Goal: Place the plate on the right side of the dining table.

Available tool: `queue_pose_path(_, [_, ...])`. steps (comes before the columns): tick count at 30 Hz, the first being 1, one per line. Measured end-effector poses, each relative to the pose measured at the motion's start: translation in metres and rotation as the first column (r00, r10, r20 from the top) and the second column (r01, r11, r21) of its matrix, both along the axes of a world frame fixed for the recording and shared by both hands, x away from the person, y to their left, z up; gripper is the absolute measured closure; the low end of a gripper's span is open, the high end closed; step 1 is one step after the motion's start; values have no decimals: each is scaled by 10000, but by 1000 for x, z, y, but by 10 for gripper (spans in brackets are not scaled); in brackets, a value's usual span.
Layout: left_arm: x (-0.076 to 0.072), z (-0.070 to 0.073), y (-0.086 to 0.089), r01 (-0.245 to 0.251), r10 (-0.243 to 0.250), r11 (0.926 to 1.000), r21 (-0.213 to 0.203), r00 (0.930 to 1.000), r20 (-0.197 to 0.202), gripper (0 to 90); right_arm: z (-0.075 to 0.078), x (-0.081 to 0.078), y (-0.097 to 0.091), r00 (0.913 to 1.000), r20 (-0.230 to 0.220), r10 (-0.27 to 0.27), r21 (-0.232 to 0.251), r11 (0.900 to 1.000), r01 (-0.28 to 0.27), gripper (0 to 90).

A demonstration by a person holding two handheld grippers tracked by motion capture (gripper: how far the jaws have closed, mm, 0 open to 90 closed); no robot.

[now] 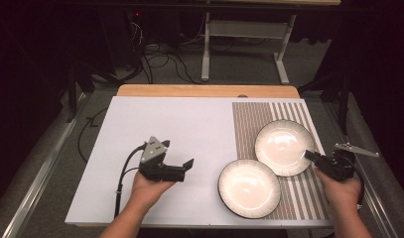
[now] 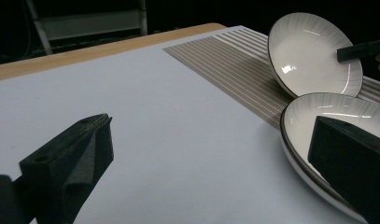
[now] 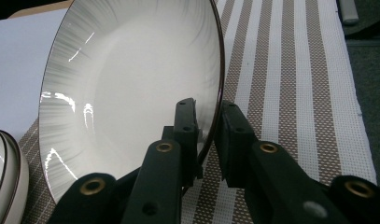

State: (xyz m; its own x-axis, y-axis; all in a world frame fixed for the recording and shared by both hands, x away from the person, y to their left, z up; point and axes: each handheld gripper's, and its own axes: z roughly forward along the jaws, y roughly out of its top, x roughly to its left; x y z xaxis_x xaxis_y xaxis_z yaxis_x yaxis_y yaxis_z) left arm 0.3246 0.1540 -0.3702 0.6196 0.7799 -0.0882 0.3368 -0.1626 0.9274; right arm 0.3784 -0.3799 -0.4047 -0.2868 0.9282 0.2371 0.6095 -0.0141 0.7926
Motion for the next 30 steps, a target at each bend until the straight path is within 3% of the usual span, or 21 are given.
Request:
queue_pose_path(5, [-15,-6,30,-438,434,9989,143,9987,281,6,-1,3,0,9999,-132,-91,6,10000,92,803])
queue_pose_path(8, [-17,-13,38,-615,611,9980,136,9977,287,3,-3,6,1,9996,-180,-199,-35,9998,198,792])
queue_pose_path(12, [-15,-23,40,-628,627,9980,108,9980,107,0,-6,10,1,9980,-464,-419,62,9991,422,781])
queue_pose_path(13, [-15,-23,40,-673,670,9976,155,9975,211,0,-7,11,0,9980,-466,-431,59,9990,434,779])
queue_pose_path(16, [-17,-20,43,-817,828,9964,-235,9953,498,0,-7,13,0,9970,-585,-509,68,9987,514,775])
queue_pose_path(23, [-17,-17,51,-1107,1133,9926,-509,9922,512,0,-12,20,0,9928,-806,-889,-342,9957,864,762])
queue_pose_path(25, [-17,-17,53,-1193,1222,9913,-559,9911,527,0,-13,22,-1,9923,-809,-938,-260,9954,919,763])
queue_pose_path(27, [-16,-18,55,-1249,1274,9910,-489,9904,529,0,-13,22,-1,9924,-791,-943,-281,9953,923,763])
queue_pose_path(30, [-15,-21,54,-1258,1258,9920,-46,9907,514,0,-14,22,1,9915,-788,-1032,-396,9942,1003,738])
